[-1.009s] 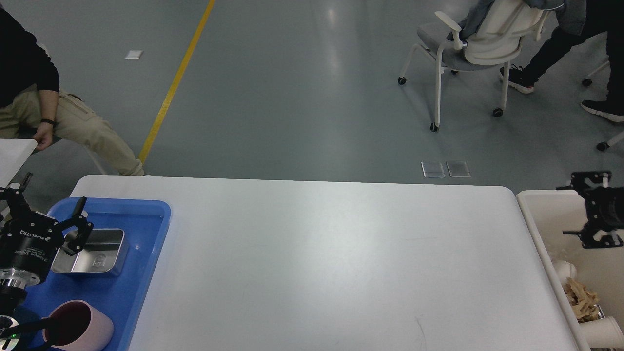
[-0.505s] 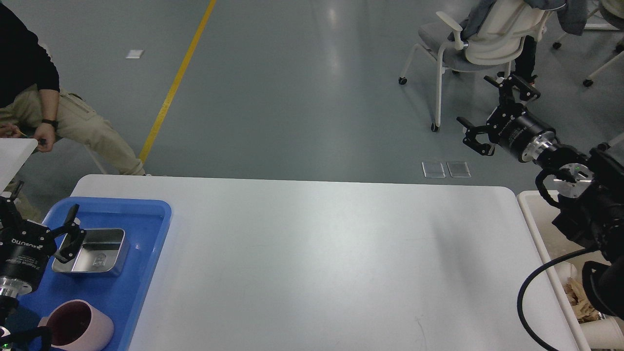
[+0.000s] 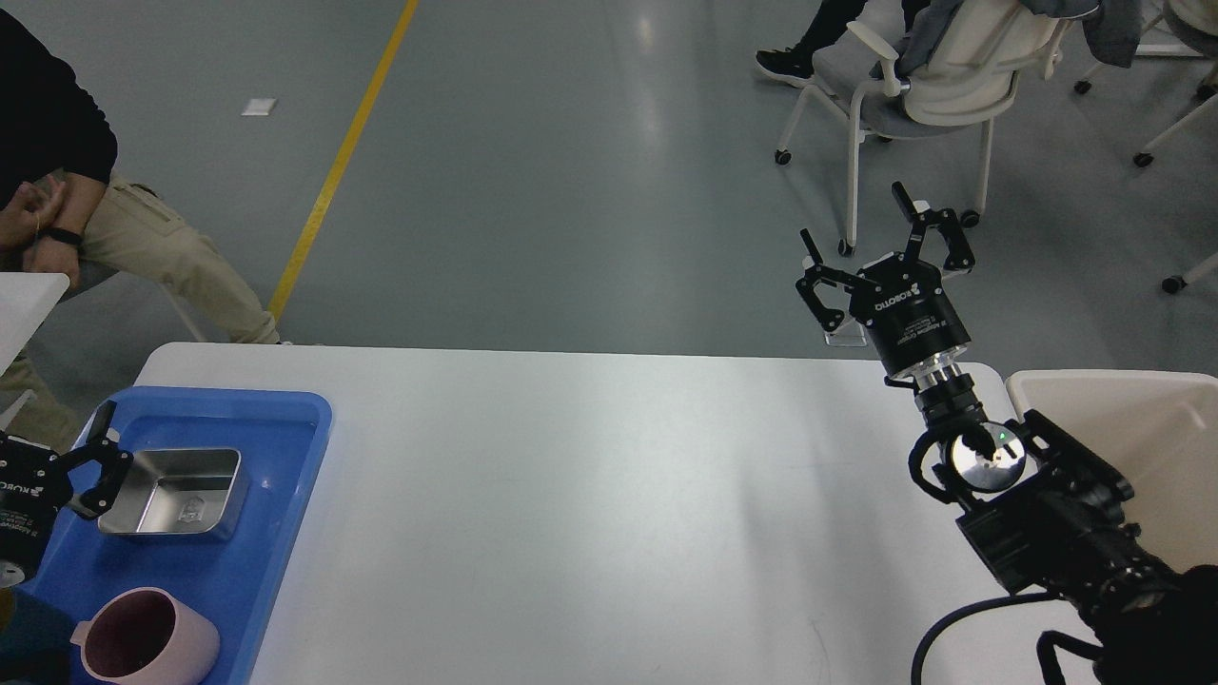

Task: Tidy desktop

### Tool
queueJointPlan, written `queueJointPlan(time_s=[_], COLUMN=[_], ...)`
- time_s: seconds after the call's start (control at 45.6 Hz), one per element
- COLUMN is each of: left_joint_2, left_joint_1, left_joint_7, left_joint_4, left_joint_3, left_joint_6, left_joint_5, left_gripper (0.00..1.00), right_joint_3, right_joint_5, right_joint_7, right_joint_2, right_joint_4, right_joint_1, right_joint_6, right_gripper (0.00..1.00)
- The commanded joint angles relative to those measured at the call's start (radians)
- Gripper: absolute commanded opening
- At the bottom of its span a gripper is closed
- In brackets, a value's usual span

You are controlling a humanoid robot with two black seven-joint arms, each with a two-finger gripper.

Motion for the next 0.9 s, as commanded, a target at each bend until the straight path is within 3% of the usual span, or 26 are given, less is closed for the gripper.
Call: queueJointPlan(time_s=[0.0,0.176,0.527,0.878], left_joint_2=[-0.002,-0.009,-0.015,-0.07], left_joint_1=[0.005,0.011,0.017,0.017], left_joint_7=[0.0,0.0,0.0,0.008], left_joint_4=[0.002,0.002,0.002,0.018], left_joint_3=[-0.009,-0.01,-0.009,0.005], left_joint_6=[0.002,0.0,-0.003,-0.083], left_joint_5=[0.0,0.0,-0.007,-0.055], left_gripper=[0.97,0.97,0.97,0.97], right_joint_3=[-0.003,-0.025,-0.017,0.006], right_joint_5=[-0.012,-0.04,-0.043,-0.037], right_joint_7=[0.037,0.035,0.034,0.029], right_joint_2=[-0.004,-0.01,0.022,0.108], right_joint_4=[0.149,0.149,0.082,0.028], right_joint_1=[-0.128,-0.227,-0.25,-0.239], right_joint_6=[0.0,-0.007,-0.029,-0.049], right_gripper=[1.0,1.0,1.0,1.0])
